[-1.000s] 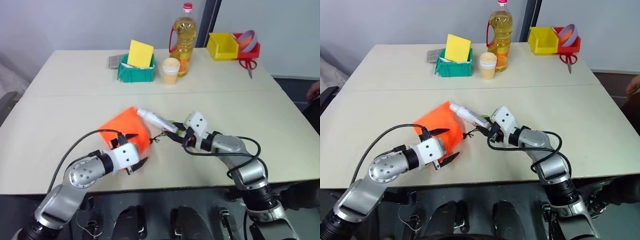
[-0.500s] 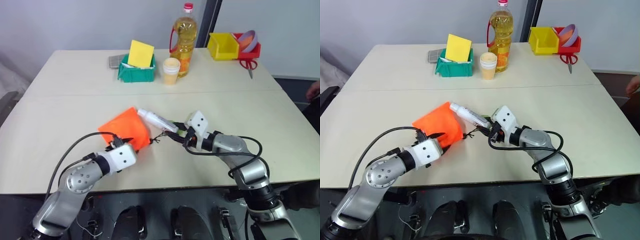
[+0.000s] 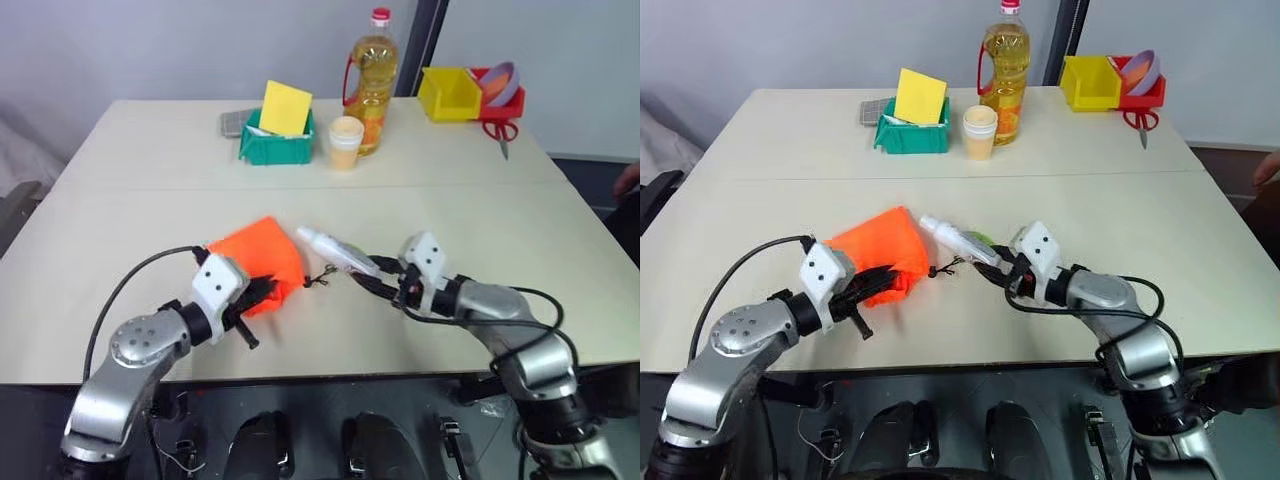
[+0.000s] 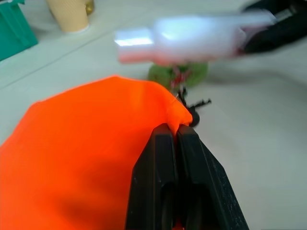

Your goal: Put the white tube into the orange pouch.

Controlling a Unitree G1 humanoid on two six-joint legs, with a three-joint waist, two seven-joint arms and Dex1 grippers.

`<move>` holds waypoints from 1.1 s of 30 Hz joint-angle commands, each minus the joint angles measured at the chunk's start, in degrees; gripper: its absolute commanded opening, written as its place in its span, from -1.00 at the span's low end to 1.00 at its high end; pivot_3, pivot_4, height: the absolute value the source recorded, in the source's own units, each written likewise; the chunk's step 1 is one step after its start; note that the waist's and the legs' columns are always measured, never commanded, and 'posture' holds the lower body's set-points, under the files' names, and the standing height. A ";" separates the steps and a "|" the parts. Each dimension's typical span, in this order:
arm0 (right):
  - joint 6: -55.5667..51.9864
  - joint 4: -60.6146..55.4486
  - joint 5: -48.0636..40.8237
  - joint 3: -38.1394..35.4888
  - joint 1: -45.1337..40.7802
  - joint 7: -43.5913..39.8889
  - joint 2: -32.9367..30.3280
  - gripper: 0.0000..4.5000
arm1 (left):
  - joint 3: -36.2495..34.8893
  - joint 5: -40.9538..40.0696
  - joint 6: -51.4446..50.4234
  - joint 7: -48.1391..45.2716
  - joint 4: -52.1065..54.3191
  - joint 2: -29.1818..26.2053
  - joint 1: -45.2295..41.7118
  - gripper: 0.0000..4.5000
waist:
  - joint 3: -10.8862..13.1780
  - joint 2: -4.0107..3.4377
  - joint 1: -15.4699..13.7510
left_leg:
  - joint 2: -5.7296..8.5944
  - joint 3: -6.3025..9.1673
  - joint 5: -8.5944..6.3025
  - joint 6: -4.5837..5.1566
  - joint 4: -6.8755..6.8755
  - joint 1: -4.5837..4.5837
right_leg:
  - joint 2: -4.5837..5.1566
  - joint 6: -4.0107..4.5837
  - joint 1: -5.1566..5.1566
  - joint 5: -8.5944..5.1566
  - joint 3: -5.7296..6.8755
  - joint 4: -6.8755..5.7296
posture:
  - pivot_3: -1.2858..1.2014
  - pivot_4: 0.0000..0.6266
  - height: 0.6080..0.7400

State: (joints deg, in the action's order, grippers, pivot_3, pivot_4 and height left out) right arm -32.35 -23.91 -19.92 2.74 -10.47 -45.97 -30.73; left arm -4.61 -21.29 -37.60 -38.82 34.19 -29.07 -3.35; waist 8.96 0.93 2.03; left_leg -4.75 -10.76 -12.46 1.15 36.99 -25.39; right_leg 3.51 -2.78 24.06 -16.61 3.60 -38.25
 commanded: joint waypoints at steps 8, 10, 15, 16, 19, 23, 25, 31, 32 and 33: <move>-1.19 -10.74 -4.11 0.79 8.64 2.58 -0.21 -0.26 | -9.21 -20.68 -11.46 -5.13 -11.80 -1.24 -9.88 -0.95 | 0.00 0.02 0.03 | 0.00 0.06 0.00 0.01 0.04 0.01 | 0.00 0.00 -0.04 0.00 0.03 0.00 | 0.03 -0.52 1.00; -0.84 -11.21 -3.68 1.84 9.23 3.50 0.09 -0.26 | -9.73 -22.63 -12.71 -5.51 -14.79 -1.42 -12.01 -0.95 | 0.00 0.02 0.00 | 0.00 0.08 0.00 0.00 0.05 0.01 | -0.02 0.00 -0.04 0.00 0.05 0.00 | 0.03 -0.52 1.00; 0.02 -12.08 -2.37 4.52 9.62 5.42 0.76 -0.26 | -7.95 -23.39 -12.35 -8.02 -18.88 -2.99 -14.91 -0.95 | 0.00 0.03 0.00 | 0.02 0.08 0.00 0.01 0.07 0.00 | -0.01 0.00 -0.05 0.00 0.05 0.00 | 0.03 -0.52 1.00; -0.07 -12.60 -2.57 4.52 9.82 5.68 0.75 -0.26 | -7.57 -23.21 -12.04 -8.14 -19.42 -2.99 -15.35 -0.95 | 0.00 0.03 -0.07 | 0.02 0.08 0.00 0.00 0.07 0.00 | -0.01 0.00 -0.05 0.00 0.05 0.00 | 0.03 -0.52 1.00; -0.36 -14.74 -3.76 3.72 11.33 5.80 0.11 -0.26 | -6.64 -22.68 -11.12 -8.27 -20.22 -2.52 -15.88 -0.95 | 0.00 0.03 -0.25 | 0.02 0.08 0.00 0.00 0.08 -0.01 | 0.00 0.00 -0.05 -0.01 0.05 0.01 | 0.03 -0.52 1.00; -1.32 -17.60 -5.99 3.42 12.31 4.98 -0.86 -0.26 | -5.44 -22.52 -10.17 -8.72 -19.97 -2.45 -15.51 -0.95 | 0.00 0.03 -0.61 | 0.02 0.07 0.00 0.00 0.08 -0.01 | 0.01 0.02 -0.05 -0.01 0.04 0.02 | 0.03 -0.52 1.00; -1.65 -18.03 -6.20 4.04 12.03 5.06 -1.16 -0.26 | -5.15 -22.60 -9.95 -8.70 -19.92 -2.40 -15.46 -0.95 | 0.00 0.04 -0.74 | 0.01 0.07 -0.01 0.00 0.08 -0.01 | 0.01 0.12 -0.04 -0.07 0.03 0.02 | 0.03 -0.52 1.00; -4.39 -12.32 -0.32 9.59 5.96 10.96 1.57 -0.26 | -4.81 -24.40 -10.86 -8.44 -17.17 -1.95 -14.44 -0.95 | -0.01 0.04 -0.93 | 0.01 0.08 -0.02 0.01 0.11 0.00 | 0.03 0.21 -0.04 -0.11 0.03 0.02 | 0.03 -0.52 1.00; -4.64 -11.42 0.09 10.01 5.10 11.41 2.01 -0.26 | -5.00 -24.82 -11.02 -8.33 -16.70 -1.98 -14.16 -0.95 | -0.01 0.04 -1.02 | 0.01 0.08 -0.01 0.01 0.11 -0.01 | 0.03 0.21 -0.04 -0.11 0.03 0.02 | 0.03 -0.52 1.00; -4.76 -10.80 0.37 10.27 4.51 11.69 2.29 -0.26 | -5.12 -25.13 -11.15 -8.18 -16.34 -1.97 -13.98 -0.95 | -0.01 0.04 -1.11 | 0.02 0.08 -0.01 0.01 0.10 -0.02 | 0.04 0.21 -0.04 -0.11 0.03 0.02 | 0.03 -0.52 1.00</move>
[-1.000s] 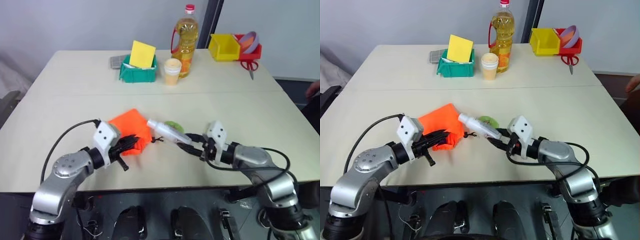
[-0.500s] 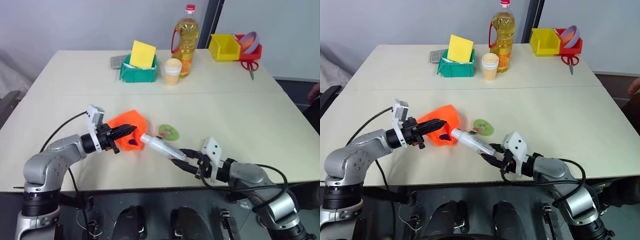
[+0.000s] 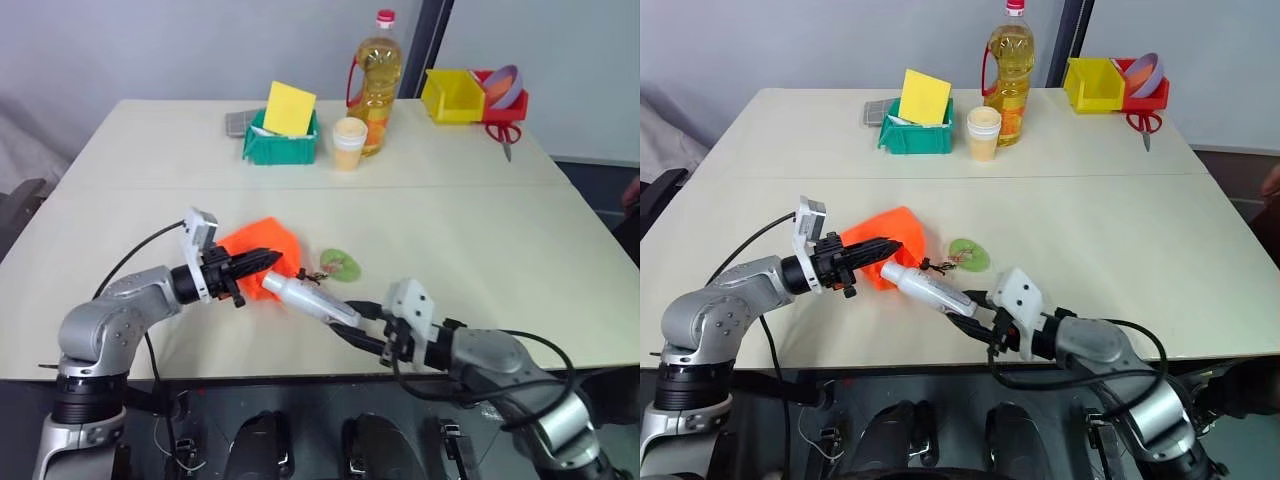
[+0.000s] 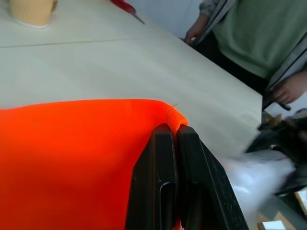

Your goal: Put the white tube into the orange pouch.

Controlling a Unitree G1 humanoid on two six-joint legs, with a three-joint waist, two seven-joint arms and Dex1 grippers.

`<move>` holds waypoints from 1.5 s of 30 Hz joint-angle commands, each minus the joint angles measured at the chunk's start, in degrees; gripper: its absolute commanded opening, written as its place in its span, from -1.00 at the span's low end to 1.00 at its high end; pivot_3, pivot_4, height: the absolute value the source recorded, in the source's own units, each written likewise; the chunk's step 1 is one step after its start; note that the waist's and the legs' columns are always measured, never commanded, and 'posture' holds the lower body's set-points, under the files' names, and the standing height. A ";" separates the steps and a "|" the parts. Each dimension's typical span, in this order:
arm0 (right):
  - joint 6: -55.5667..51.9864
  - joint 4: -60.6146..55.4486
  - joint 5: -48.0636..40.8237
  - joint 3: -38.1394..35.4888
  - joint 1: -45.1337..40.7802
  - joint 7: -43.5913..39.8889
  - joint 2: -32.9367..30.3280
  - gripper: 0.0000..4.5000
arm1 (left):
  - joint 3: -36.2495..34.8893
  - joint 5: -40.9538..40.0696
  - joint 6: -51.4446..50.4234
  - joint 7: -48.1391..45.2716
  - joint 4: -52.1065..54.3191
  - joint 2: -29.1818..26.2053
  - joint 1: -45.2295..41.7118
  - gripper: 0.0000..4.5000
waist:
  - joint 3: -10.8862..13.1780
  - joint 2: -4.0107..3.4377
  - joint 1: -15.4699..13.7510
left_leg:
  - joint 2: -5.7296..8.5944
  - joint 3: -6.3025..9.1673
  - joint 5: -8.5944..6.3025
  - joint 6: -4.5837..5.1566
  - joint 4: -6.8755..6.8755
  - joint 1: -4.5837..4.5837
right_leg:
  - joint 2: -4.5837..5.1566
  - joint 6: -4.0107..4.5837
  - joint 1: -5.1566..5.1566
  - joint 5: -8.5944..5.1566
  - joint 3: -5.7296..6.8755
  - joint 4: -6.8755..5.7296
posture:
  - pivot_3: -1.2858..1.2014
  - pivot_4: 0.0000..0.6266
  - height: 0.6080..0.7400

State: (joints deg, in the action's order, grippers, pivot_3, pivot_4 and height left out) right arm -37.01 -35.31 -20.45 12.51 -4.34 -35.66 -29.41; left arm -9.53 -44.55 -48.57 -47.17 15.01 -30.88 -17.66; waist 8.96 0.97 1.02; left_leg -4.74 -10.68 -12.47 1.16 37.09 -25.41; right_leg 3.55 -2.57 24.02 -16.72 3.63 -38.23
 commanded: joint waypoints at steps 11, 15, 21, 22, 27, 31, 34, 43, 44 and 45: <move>-3.61 7.07 3.27 1.71 -8.25 5.05 4.97 -0.26 | 2.01 -2.21 -0.24 0.43 8.33 -1.49 3.09 -0.95 | 0.00 0.00 -0.03 | 0.00 -0.02 0.01 -0.01 0.00 -0.02 | 0.00 -0.02 0.01 0.01 0.00 0.00 | 0.03 -0.52 1.00; -5.74 10.39 3.04 2.65 -12.57 6.90 9.63 -0.26 | 3.82 -0.91 0.58 0.80 8.99 -1.48 3.95 -0.95 | 0.00 0.00 0.08 | 0.00 -0.02 0.01 -0.01 0.00 -0.01 | -0.01 -0.03 0.01 0.02 0.00 -0.01 | 0.03 -0.52 1.00; -7.59 11.68 2.13 4.40 -15.36 6.19 12.41 -0.26 | 5.28 0.15 1.84 1.37 8.64 -1.55 4.32 -0.95 | 0.00 0.00 0.03 | 0.01 -0.03 0.15 -0.26 -0.01 -0.04 | -0.01 -0.16 0.03 0.09 0.00 0.00 | 0.03 -0.52 1.00; -7.90 12.09 1.91 4.54 -15.96 6.01 12.96 -0.26 | 5.35 0.12 1.82 1.41 8.72 -1.50 4.34 -0.95 | 0.00 0.00 0.10 | 0.01 -0.03 0.16 -0.26 0.00 -0.04 | -0.01 -0.16 0.03 0.09 0.00 0.00 | 0.03 -0.52 1.00; -8.60 18.42 3.16 5.37 -21.18 7.07 17.55 -0.26 | 5.77 -0.26 1.66 1.24 8.74 -1.66 3.99 -0.95 | 0.00 0.00 0.23 | 0.00 -0.03 0.16 -0.26 -0.01 -0.03 | -0.02 -0.15 0.04 0.09 0.01 -0.03 | 0.03 -0.52 1.00; -9.58 19.03 3.25 5.14 -21.46 8.27 19.32 -0.26 | 5.54 0.00 1.95 1.18 8.30 -1.98 3.77 -0.95 | 0.00 0.00 0.01 | 0.00 -0.03 0.17 -0.28 -0.04 -0.06 | -0.02 -0.18 0.07 0.11 0.01 -0.04 | 0.03 -0.52 1.00; -10.87 17.25 1.64 4.37 -20.09 7.61 19.27 -0.10 | 5.03 0.15 2.21 1.26 8.19 -2.38 4.00 -0.98 | 0.00 0.00 0.08 | 0.01 -0.07 0.18 -0.29 -0.04 -0.08 | -0.01 -0.19 0.07 0.11 0.01 -0.02 | 0.03 -0.52 1.00; -10.84 2.97 -4.13 -0.41 -11.34 0.74 8.29 0.99 | 4.71 1.03 3.70 0.89 6.61 -3.78 3.34 -1.00 | 0.00 0.00 0.03 | 0.01 -0.05 0.07 -0.17 -0.05 -0.07 | 0.02 -0.09 0.07 0.05 0.00 0.00 | 0.03 -0.52 1.00; -10.55 1.70 -4.76 -0.98 -10.32 -0.09 6.91 0.99 | 4.88 1.25 3.87 0.65 6.51 -4.05 3.31 -1.00 | 0.00 0.00 0.06 | 0.00 -0.04 -0.03 0.01 -0.06 -0.07 | 0.02 -0.02 0.07 0.01 0.00 0.00 | 0.03 -0.52 1.00; -10.13 0.49 -5.40 -1.98 -9.14 -0.99 5.31 0.99 | 5.13 1.53 4.05 0.28 6.43 -4.43 3.33 -1.00 | 0.00 0.00 0.06 | 0.00 -0.04 -0.04 0.02 -0.06 -0.06 | 0.02 -0.02 0.07 0.01 0.00 0.00 | 0.03 -0.52 1.00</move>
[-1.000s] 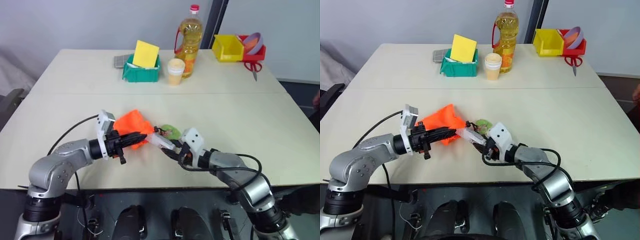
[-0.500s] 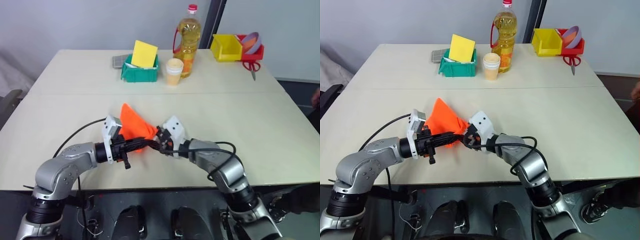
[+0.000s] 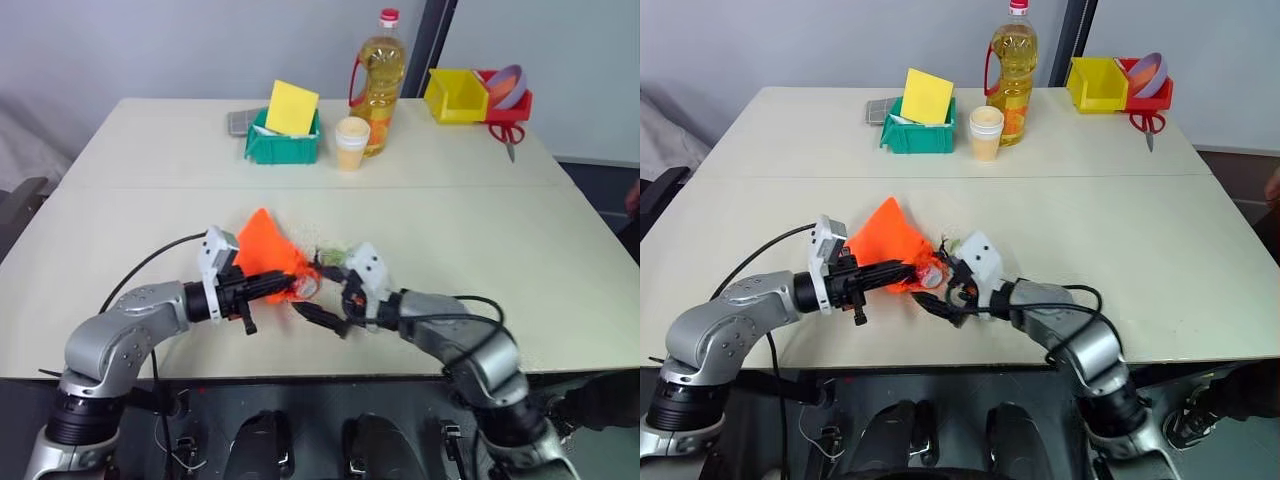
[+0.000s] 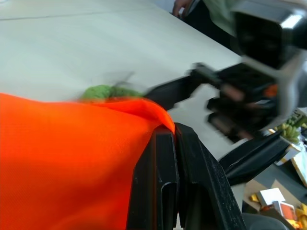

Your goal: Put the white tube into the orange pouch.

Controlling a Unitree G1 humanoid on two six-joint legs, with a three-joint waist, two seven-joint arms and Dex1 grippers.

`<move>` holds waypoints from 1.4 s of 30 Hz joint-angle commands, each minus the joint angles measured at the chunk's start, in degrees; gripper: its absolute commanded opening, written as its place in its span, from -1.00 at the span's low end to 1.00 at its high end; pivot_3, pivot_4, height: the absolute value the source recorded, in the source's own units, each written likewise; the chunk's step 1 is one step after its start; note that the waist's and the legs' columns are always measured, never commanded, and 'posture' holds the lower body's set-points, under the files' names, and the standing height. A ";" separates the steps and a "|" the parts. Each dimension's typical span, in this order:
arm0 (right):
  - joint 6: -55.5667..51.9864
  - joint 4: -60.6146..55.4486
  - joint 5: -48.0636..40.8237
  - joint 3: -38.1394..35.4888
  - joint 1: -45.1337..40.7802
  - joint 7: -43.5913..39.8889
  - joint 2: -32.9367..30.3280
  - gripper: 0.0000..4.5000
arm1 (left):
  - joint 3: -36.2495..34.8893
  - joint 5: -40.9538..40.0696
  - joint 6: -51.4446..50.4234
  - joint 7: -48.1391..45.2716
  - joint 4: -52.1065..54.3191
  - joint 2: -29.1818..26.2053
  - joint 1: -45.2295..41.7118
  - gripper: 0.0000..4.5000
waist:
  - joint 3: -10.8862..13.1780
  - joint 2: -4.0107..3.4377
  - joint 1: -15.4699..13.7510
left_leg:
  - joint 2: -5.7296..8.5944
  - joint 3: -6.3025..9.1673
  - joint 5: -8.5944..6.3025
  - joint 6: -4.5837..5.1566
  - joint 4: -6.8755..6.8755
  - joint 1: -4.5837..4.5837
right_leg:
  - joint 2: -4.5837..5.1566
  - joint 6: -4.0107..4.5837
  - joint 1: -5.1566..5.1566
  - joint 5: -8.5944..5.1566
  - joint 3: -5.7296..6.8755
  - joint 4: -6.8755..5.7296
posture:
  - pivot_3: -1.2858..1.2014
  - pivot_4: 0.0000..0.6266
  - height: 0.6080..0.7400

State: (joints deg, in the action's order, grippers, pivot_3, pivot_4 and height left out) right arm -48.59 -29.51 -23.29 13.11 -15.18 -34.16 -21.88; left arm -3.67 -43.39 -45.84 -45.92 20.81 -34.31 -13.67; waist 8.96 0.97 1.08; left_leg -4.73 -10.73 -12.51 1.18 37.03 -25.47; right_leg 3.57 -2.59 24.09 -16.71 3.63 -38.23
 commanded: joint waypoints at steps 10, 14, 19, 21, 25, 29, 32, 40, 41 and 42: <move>4.22 6.78 2.18 -9.99 -0.65 4.03 -4.73 0.99 | 2.36 4.36 3.60 -6.42 -0.74 -5.33 -0.18 -1.00 | 0.00 0.00 0.09 | 0.00 0.00 -0.08 -0.14 0.00 0.03 | 0.00 0.04 0.06 -0.02 -0.01 0.01 | 0.03 -0.52 1.00; 3.44 12.63 2.20 -10.58 -3.83 6.31 -1.51 1.00 | 3.11 4.49 4.16 -7.12 -0.67 -4.75 0.44 -0.60 | 0.00 -0.01 0.08 | 0.00 -0.03 -0.06 -0.11 -0.02 -0.02 | 0.00 0.04 0.07 -0.02 -0.04 0.02 | 0.03 -0.52 1.00; 3.15 17.86 2.58 -9.86 -6.52 7.59 1.34 1.00 | 2.79 5.88 5.93 -6.67 -0.58 -4.13 1.25 0.26 | 0.01 -0.01 0.11 | 0.00 -0.04 0.01 0.00 -0.03 -0.02 | -0.01 0.02 0.05 -0.01 -0.03 0.02 | 0.03 -0.52 1.00; 3.06 19.72 2.74 -9.28 -7.35 7.42 2.08 1.00 | 1.88 5.74 6.34 -6.42 -0.88 -3.88 1.51 0.26 | 0.01 -0.01 0.14 | 0.00 -0.05 0.01 0.01 -0.02 -0.01 | 0.00 0.01 0.05 0.00 -0.04 0.01 | 0.03 -0.52 1.00; 3.73 21.05 3.96 -7.19 -7.82 6.11 1.53 0.76 | -0.60 5.66 7.19 -6.02 -2.15 -4.17 1.75 0.30 | 0.01 -0.01 0.12 | 0.00 -0.05 0.01 0.01 -0.03 -0.01 | -0.01 0.01 0.05 0.00 -0.03 0.01 | 0.03 -0.52 1.00; 4.80 21.26 5.66 -5.39 -7.67 4.75 0.30 -0.08 | -3.79 5.81 8.53 -4.94 -5.02 -4.26 0.70 0.30 | 0.01 -0.02 0.14 | 0.00 -0.05 0.01 0.01 -0.03 0.00 | -0.01 0.00 0.05 0.00 -0.03 0.01 | 0.03 -0.52 1.00; 5.34 20.60 6.30 -5.60 -7.35 4.81 -0.48 -0.80 | -4.96 5.98 9.21 -4.59 -6.29 -4.32 0.15 0.30 | 0.01 -0.01 0.03 | 0.00 -0.05 0.01 0.01 -0.02 0.00 | 0.00 0.00 0.04 0.00 -0.03 0.01 | 0.03 -0.52 1.00; 8.95 12.45 4.37 -14.59 -5.10 5.79 -3.65 -0.98 | -5.67 6.54 10.85 -3.65 -8.24 -3.07 -1.17 0.30 | 0.01 -0.02 0.05 | 0.00 -0.07 0.01 0.00 -0.03 -0.02 | 0.01 -0.01 0.05 0.01 -0.04 0.02 | 0.03 -0.52 1.00; 8.78 10.26 2.39 -17.21 -5.02 5.47 -3.85 -0.98 | -5.18 6.80 11.23 -3.74 -8.40 -2.69 -1.44 0.30 | 0.01 -0.02 0.04 | 0.00 -0.08 0.01 0.00 -0.04 -0.01 | 0.01 -0.01 0.06 0.01 -0.04 0.02 | 0.03 -0.52 1.00; 8.40 8.38 0.51 -19.39 -5.05 5.10 -3.96 -0.98 | -4.68 7.01 11.46 -3.78 -8.52 -2.26 -1.80 0.30 | 0.01 -0.02 0.03 | 0.00 -0.07 0.01 -0.01 -0.05 -0.02 | 0.00 -0.07 0.07 0.04 -0.04 0.02 | 0.03 -0.52 1.00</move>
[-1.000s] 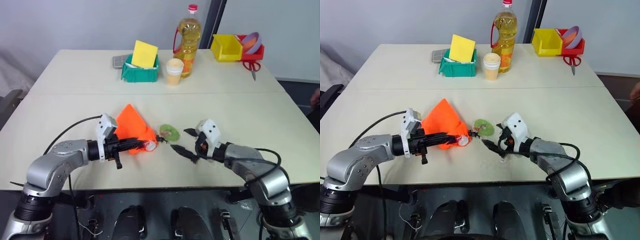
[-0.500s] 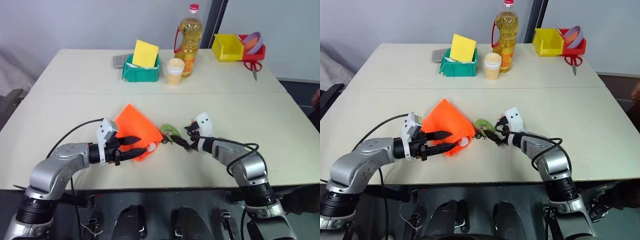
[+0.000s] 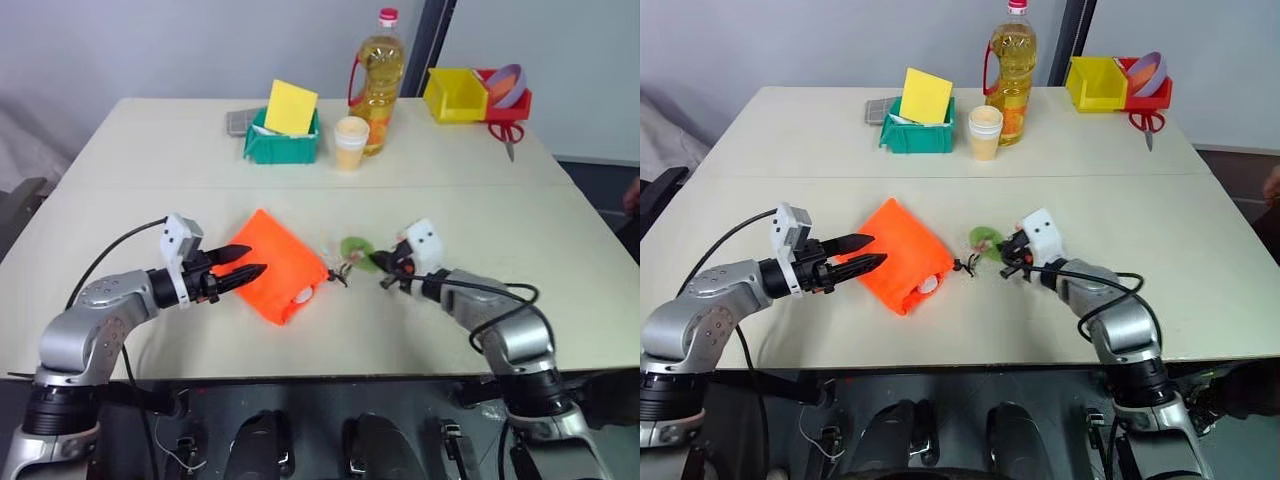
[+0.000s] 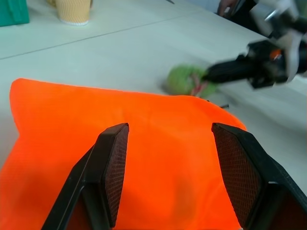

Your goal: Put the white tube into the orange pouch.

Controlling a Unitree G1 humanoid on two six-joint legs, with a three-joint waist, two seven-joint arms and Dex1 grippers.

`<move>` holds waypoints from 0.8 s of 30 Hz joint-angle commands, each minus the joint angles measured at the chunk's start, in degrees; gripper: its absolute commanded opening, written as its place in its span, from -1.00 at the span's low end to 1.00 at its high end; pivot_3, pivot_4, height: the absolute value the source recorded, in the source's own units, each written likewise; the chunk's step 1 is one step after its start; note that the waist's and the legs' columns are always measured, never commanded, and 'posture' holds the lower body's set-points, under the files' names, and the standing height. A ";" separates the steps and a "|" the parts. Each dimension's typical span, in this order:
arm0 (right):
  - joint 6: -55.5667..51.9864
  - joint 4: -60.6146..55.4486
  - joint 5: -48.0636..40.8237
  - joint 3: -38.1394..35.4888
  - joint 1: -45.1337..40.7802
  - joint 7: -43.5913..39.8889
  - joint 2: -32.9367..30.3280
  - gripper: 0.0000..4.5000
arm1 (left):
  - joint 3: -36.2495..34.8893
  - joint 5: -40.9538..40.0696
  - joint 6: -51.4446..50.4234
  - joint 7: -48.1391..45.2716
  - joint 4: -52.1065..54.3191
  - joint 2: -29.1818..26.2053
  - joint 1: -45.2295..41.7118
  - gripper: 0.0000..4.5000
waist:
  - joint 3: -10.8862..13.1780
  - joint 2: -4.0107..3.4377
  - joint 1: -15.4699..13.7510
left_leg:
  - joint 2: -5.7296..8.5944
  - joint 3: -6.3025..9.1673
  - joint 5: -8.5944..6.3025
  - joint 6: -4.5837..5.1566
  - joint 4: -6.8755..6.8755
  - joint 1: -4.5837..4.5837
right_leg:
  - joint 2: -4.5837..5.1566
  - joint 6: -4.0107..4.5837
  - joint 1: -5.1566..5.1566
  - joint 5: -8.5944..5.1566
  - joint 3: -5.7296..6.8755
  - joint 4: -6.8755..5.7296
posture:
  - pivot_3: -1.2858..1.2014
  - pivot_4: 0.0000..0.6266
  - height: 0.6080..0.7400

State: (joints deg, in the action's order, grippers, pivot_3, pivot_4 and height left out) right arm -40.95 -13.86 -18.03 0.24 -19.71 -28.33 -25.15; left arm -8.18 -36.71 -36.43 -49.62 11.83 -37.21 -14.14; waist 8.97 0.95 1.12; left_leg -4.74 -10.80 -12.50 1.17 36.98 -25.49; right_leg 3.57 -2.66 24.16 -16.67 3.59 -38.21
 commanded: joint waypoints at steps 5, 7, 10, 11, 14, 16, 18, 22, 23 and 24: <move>-0.43 -13.59 -11.95 -10.60 -0.20 -2.72 -0.63 -0.98 | 2.23 0.66 2.79 -1.30 -0.57 2.94 -3.67 0.30 | 0.00 0.00 -0.04 | 0.00 0.00 0.00 0.01 -0.01 0.01 | -0.02 -0.09 -0.03 0.05 0.00 0.00 | 0.03 -0.52 1.00; -0.63 -14.95 -13.40 -10.55 0.15 -3.16 -0.90 -1.00 | 3.08 0.64 2.87 -1.88 -1.29 3.84 -4.83 0.54 | 0.00 0.00 -0.04 | 0.00 0.00 0.00 0.02 0.00 0.02 | -0.02 -0.08 -0.03 0.05 0.00 0.00 | 0.03 -0.52 1.00; -1.31 -16.50 -15.34 -10.21 0.39 -3.44 -1.33 -1.00 | 5.71 2.41 4.81 -2.87 -3.37 5.84 -7.62 0.98 | 0.00 0.00 -0.18 | 0.00 0.00 0.00 0.03 0.01 0.01 | -0.02 -0.09 -0.04 0.05 0.01 0.00 | 0.03 -0.52 1.00; -1.55 -16.83 -15.89 -10.20 0.29 -3.42 -1.47 -1.00 | 6.68 2.94 5.42 -3.46 -4.12 6.38 -8.55 0.98 | 0.00 0.00 -0.22 | 0.01 0.00 0.00 0.04 0.02 0.01 | -0.02 -0.09 -0.04 0.05 0.01 0.00 | 0.03 -0.52 1.00; -2.02 -17.01 -16.88 -10.32 -0.08 -3.37 -2.04 -1.00 | 9.19 4.57 7.17 -5.53 -6.43 7.42 -10.77 0.98 | 0.00 0.00 -0.19 | 0.01 0.00 -0.01 0.06 0.04 0.00 | -0.02 -0.08 -0.06 0.05 0.00 0.01 | 0.03 -0.52 1.00; -2.12 -16.91 -17.17 -10.25 -0.29 -3.40 -2.45 -1.00 | 10.58 5.80 8.30 -6.62 -7.91 7.82 -11.94 0.98 | 0.00 0.00 -0.15 | 0.01 0.01 0.00 0.07 0.04 0.01 | -0.02 -0.09 -0.06 0.05 0.01 0.00 | 0.03 -0.52 1.00; -2.20 -16.81 -17.39 -10.05 -0.49 -3.18 -2.76 -1.00 | 13.17 8.62 10.90 -8.00 -9.77 8.32 -13.34 0.98 | 0.00 0.00 -0.14 | 0.01 0.01 0.00 0.07 0.04 0.01 | -0.03 -0.09 -0.05 0.05 0.01 0.00 | 0.03 -0.52 1.00; -2.19 -16.38 -17.57 -9.82 -0.66 -2.51 -2.93 -1.00 | 16.50 14.82 17.30 -6.71 -12.34 10.39 -15.02 0.98 | 0.00 0.00 -0.16 | 0.01 0.00 0.00 0.07 0.05 0.00 | -0.03 -0.09 -0.05 0.05 0.01 0.01 | 0.03 -0.52 1.00; -2.11 -16.36 -17.56 -9.69 -0.57 -2.22 -2.81 -1.00 | 17.31 17.82 20.62 -4.32 -12.48 11.49 -14.94 0.98 | 0.00 0.00 -0.17 | 0.01 0.01 -0.01 0.08 0.05 0.00 | -0.03 -0.09 -0.05 0.05 0.00 0.01 | 0.03 -0.52 1.00; -2.09 -16.43 -17.62 -9.63 -0.46 -1.99 -2.76 -1.00 | 17.75 19.90 22.69 -2.39 -12.30 12.34 -14.67 0.98 | 0.00 0.00 -0.18 | 0.01 0.00 -0.01 0.08 0.05 0.00 | -0.03 -0.09 -0.05 0.05 0.00 0.01 | 0.03 -0.52 1.00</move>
State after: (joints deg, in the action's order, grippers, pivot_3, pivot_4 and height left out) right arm -43.48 -28.59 -34.63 -9.10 -19.25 -30.64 -27.81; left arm 9.11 -19.78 -17.73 -54.31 -1.53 -25.25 -28.13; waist 8.97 0.95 0.94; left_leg -4.72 -10.79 -12.51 1.25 37.03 -25.49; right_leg 3.54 -2.75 24.11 -16.62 3.59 -38.20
